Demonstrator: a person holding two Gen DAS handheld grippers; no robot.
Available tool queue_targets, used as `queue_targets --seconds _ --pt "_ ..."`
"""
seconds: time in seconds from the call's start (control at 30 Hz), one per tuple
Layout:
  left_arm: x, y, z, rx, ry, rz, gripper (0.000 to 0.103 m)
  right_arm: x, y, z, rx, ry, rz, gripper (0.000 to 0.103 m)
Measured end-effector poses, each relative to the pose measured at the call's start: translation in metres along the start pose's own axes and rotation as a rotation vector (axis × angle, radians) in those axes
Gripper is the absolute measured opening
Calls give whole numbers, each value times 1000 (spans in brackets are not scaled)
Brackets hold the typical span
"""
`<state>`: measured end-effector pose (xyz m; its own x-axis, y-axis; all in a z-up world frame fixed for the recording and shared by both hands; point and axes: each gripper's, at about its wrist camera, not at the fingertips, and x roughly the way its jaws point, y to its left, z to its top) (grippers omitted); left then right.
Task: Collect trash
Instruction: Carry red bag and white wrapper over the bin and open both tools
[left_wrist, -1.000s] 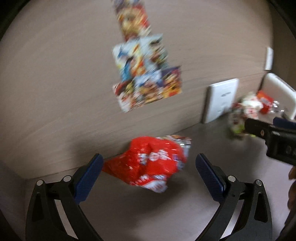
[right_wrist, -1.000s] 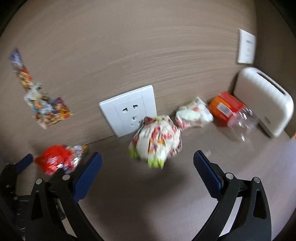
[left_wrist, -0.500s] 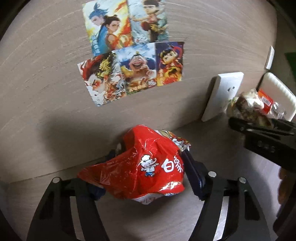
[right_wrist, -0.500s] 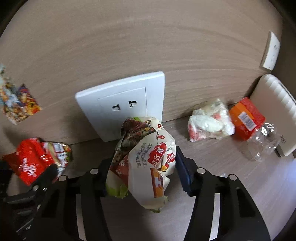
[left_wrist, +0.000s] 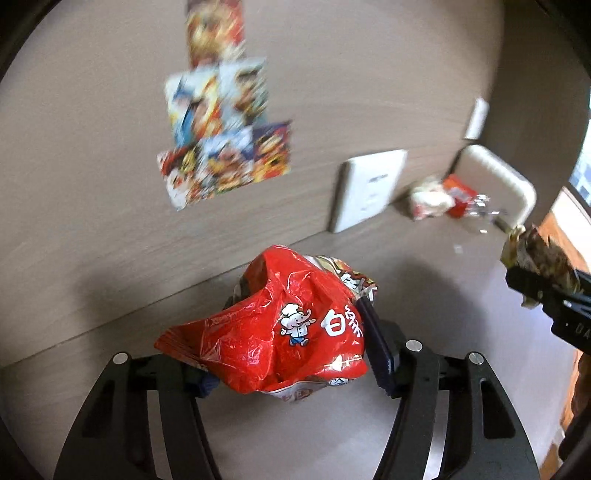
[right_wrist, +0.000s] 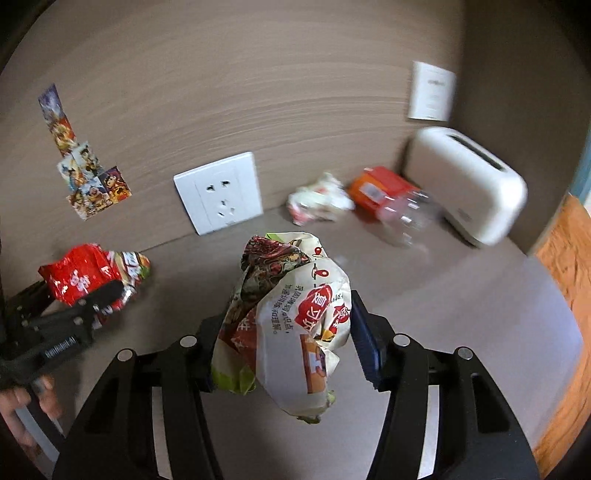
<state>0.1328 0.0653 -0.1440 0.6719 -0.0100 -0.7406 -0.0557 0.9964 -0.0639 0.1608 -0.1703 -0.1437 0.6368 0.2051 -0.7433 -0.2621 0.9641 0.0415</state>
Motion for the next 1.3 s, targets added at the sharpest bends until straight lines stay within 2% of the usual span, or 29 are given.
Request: queue_targets --seconds 0.13,0.3,0.6,0.93,1.3 --pt "-30 -24 0 65 -30 -43 62 -30 -31 -16 39 -2 -47 57" --pt "-34 -90 3 175 -61 -85 62 -64 -63 -44 94 -11 -131 57" --pt "-45 -206 -11 402 -88 -242 62 -118 -122 -89 218 -51 -257 57" --pt "-63 -324 -56 616 -59 -456 62 -179 -186 -148 381 -57 -403 57" --pt "-51 -421 -122 790 34 -570 63 -200 -247 -212 519 11 -456 57"
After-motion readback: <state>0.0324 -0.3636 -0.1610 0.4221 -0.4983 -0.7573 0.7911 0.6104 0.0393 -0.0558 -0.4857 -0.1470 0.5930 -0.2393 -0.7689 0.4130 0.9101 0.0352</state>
